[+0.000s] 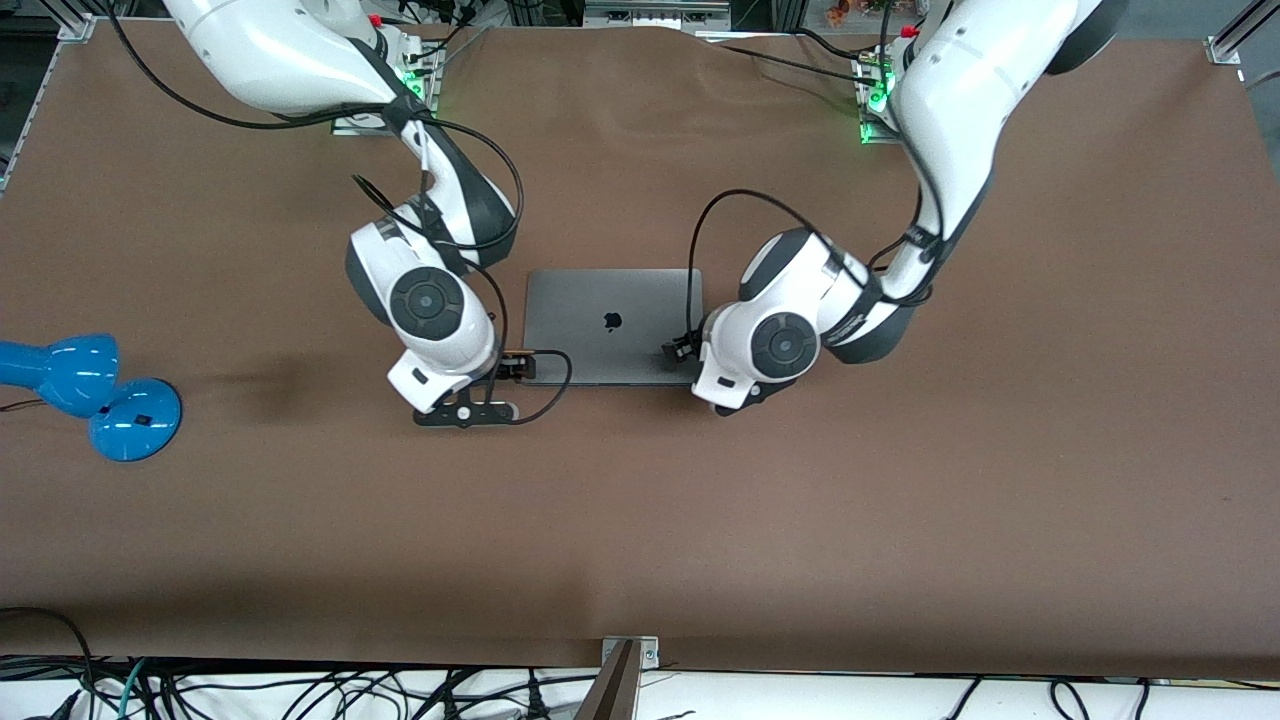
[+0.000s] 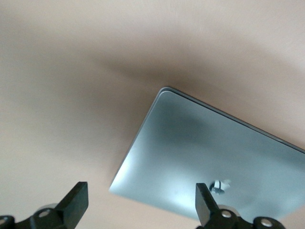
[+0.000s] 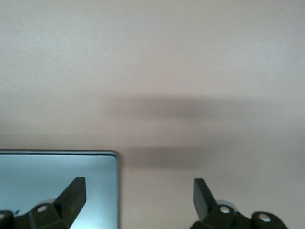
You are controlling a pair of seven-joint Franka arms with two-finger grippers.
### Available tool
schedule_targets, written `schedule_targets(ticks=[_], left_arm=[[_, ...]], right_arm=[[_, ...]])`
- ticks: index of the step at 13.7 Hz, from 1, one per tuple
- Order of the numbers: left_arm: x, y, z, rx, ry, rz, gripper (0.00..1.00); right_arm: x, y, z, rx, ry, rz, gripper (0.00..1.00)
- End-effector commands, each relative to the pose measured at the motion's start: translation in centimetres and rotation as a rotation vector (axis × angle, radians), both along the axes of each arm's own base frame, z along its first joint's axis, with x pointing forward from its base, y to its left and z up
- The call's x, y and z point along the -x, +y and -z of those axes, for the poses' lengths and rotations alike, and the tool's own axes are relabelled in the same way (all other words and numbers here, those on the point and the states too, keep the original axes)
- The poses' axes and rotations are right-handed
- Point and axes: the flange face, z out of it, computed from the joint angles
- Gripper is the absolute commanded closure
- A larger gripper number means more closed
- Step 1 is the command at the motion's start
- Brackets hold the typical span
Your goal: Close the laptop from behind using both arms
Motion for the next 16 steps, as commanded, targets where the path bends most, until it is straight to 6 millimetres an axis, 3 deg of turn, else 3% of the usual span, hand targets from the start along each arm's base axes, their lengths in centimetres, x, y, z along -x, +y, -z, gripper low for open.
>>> schedule_targets(ticks=[1, 6, 9, 11, 16], left_arm=[[1.1, 3.6, -6.9, -0.051, -0.06, 0.026, 0.0], [0.7, 13.2, -15.7, -0.042, -0.152, 0.124, 0.0], [1.8, 17.4, -19.8, -0.048, -0.186, 0.205, 0.0], [3.0, 21.7, -22.2, -0.067, -0.208, 0.259, 0.0], [5.8, 33.0, -26.9, -0.03, -0.225, 0.391, 0.0]], right_arm=[[-0.4, -3.8, -2.9, 0.029, 0.028, 0.028, 0.0], [-1.6, -13.3, -7.9, 0.027, 0.103, 0.032, 0.0], [-1.9, -18.0, -11.9, 0.007, 0.086, -0.024, 0.0], [-2.0, -21.9, -14.2, -0.006, 0.065, -0.032, 0.0], [1.2, -29.1, -22.6, -0.088, -0.055, 0.123, 0.0]])
